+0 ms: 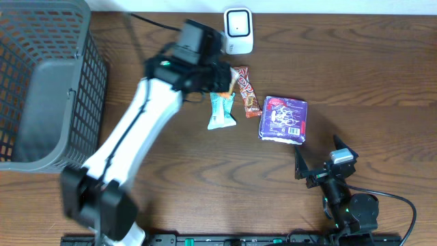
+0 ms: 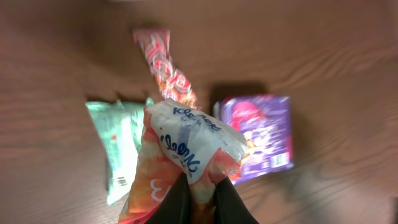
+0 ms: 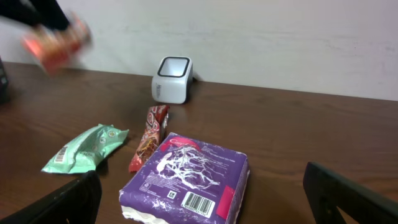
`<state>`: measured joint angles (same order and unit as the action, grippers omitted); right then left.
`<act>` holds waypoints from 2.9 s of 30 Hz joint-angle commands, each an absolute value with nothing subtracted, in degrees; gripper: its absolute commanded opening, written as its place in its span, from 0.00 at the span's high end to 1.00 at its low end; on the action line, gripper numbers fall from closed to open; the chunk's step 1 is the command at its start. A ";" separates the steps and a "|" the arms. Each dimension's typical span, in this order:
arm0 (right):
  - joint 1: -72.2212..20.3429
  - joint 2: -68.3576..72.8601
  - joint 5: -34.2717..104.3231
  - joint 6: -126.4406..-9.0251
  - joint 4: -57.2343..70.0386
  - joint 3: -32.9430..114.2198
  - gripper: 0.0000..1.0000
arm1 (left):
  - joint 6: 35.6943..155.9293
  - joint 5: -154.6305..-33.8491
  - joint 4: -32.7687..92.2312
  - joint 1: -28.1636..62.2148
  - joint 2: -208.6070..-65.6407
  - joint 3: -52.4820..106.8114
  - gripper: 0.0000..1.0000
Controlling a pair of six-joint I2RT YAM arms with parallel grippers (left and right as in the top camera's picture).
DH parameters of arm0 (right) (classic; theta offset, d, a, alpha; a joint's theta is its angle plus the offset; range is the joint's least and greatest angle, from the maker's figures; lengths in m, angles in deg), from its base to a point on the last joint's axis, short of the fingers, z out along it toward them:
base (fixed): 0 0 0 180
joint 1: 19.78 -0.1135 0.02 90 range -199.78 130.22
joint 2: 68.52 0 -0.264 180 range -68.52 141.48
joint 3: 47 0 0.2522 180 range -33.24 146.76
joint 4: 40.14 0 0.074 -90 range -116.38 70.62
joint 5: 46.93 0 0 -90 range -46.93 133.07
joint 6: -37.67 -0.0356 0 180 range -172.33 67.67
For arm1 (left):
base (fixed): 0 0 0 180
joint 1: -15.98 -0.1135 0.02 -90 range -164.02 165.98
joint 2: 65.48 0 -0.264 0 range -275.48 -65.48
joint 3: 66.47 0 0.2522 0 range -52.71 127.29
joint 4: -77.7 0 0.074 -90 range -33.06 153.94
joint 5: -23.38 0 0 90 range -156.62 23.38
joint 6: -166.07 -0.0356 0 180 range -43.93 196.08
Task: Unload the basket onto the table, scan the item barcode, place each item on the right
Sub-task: 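Carry the tissue pack with the left gripper over the table, then release the tissue pack beside the wipes pouch and hold left arm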
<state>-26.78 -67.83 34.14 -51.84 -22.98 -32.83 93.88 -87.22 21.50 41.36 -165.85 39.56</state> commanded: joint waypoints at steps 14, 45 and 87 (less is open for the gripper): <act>-26.96 -68.20 34.60 -52.28 -22.74 -32.92 0.01 | 93.53 -85.54 23.01 43.29 -176.67 39.78 0.33; -26.96 -68.20 34.60 -52.28 -22.74 -32.92 0.01 | 93.53 -78.55 -15.09 28.42 -161.48 38.95 0.02; -27.00 -68.20 -5.35 -87.05 -25.04 -32.92 0.01 | 93.55 -78.55 -11.65 28.42 -161.48 38.88 0.02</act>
<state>-26.78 -67.83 8.76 -75.01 -25.30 -32.83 94.05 -79.55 -11.61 28.60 -161.31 39.56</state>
